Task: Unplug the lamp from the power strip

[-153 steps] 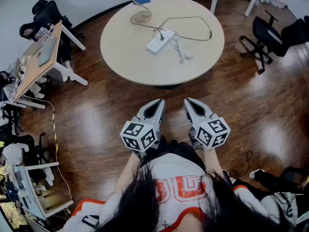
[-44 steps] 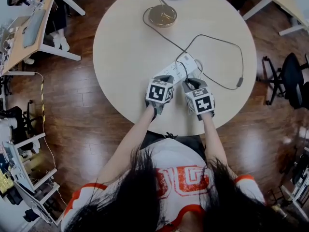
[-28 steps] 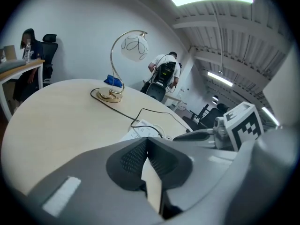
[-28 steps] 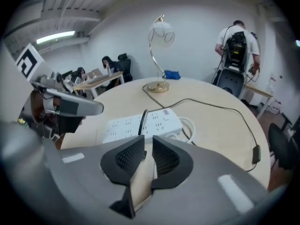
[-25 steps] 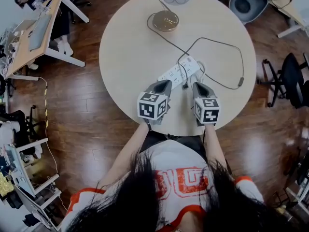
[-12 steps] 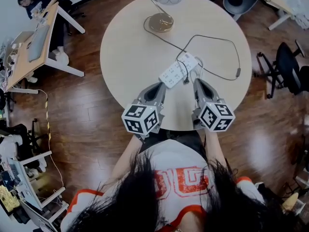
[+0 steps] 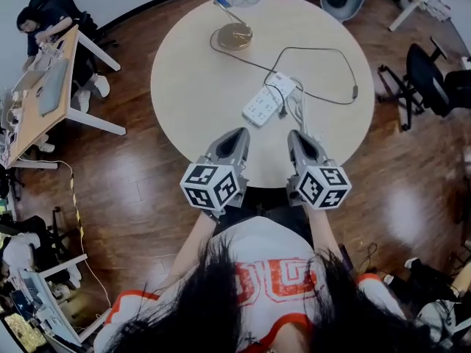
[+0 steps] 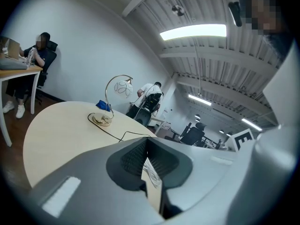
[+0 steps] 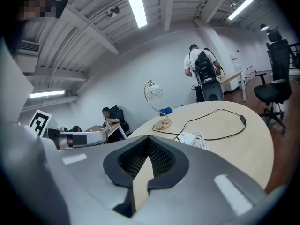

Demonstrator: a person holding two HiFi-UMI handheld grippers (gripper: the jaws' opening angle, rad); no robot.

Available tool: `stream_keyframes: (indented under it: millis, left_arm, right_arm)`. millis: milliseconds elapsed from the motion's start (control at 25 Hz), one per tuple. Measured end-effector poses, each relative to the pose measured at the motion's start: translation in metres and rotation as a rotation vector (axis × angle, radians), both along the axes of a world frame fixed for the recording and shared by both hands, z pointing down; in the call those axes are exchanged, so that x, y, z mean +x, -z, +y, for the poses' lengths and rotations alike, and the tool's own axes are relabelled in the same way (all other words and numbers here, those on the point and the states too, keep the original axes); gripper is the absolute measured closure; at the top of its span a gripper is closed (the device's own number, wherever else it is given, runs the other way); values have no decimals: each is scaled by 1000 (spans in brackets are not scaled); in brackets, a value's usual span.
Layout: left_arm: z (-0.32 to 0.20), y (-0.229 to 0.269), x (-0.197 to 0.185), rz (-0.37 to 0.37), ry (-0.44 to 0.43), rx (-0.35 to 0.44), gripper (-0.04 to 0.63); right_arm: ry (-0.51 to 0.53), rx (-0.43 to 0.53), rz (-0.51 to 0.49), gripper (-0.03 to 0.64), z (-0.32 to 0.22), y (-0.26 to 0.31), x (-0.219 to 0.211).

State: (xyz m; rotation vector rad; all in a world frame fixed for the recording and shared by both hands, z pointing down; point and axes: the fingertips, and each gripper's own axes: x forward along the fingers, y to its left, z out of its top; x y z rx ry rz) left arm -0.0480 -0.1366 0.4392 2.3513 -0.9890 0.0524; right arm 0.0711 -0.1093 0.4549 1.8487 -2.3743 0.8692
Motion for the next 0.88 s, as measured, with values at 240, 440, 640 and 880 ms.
stream_keyframes:
  millis: [240,440,640,880]
  left_arm:
    - [5,0,3,-4,-5,23,595]
    - [5,6,6,-11,16,36,595]
    - [13,9,5,-24,43,36,595]
    - [17,5,9,-37,53,28,595]
  right_arm:
    - [-1,2,57,617,14,2,4]
    - [26,-4,111,617,19,3,8]
    - [66,-5,118,617,20,7,8]
    - [91,-18,119,617,24,-1,8]
